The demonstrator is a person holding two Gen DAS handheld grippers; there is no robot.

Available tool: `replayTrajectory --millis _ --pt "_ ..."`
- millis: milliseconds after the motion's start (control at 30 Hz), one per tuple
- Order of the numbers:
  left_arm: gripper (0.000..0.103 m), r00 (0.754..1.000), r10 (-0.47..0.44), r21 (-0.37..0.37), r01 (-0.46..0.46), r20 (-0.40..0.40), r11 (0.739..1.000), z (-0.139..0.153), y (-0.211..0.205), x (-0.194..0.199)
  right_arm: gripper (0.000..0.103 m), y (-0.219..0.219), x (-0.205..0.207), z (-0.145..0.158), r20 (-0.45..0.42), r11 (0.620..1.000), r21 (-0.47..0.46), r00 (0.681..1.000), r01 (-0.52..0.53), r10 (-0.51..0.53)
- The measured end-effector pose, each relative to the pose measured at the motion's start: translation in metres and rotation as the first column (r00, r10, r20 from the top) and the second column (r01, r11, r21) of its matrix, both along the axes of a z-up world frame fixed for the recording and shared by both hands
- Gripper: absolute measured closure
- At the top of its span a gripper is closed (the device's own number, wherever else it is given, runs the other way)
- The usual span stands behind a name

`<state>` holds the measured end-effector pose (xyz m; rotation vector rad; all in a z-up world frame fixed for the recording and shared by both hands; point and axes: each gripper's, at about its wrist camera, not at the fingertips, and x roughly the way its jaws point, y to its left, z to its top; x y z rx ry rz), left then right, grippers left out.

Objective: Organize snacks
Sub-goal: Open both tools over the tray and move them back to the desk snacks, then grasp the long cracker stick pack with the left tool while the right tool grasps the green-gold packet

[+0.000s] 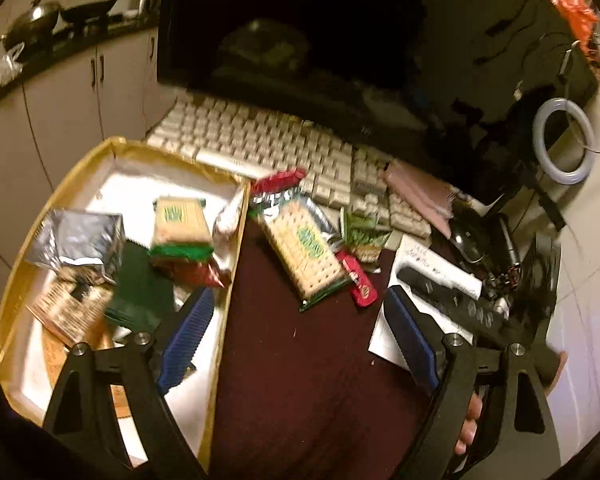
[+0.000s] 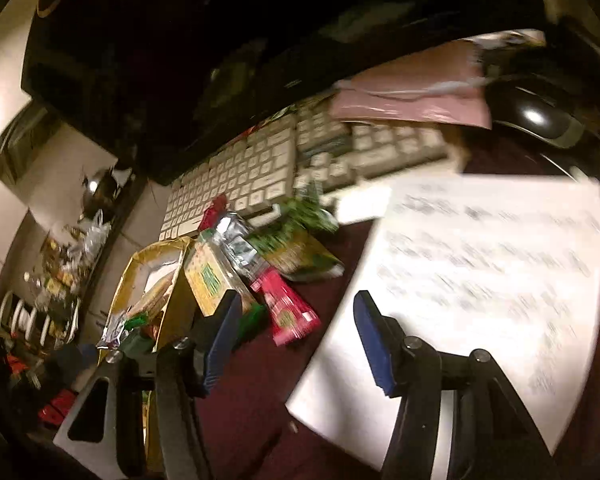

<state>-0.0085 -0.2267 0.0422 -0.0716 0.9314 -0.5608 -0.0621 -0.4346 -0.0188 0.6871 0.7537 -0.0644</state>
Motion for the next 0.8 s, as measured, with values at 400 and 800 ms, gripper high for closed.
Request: replayTrajectory --millis 400,800 --pt "0.016 1.0 0.028 0.027 -0.027 -0.013 0.999 -0.004 -0.009 0.002 0.069 0.027 0.072 -0.007 -0.11 0.965 -0.257 0.994 -0.048 0.02" --pt "0.023 0.995 -0.01 0.098 0.02 -0.103 0.995 -0.037 -0.058 0.039 0.093 0.002 0.004 0.022 0.043 0.986 -0.151 0.997 0.073 -0.067"
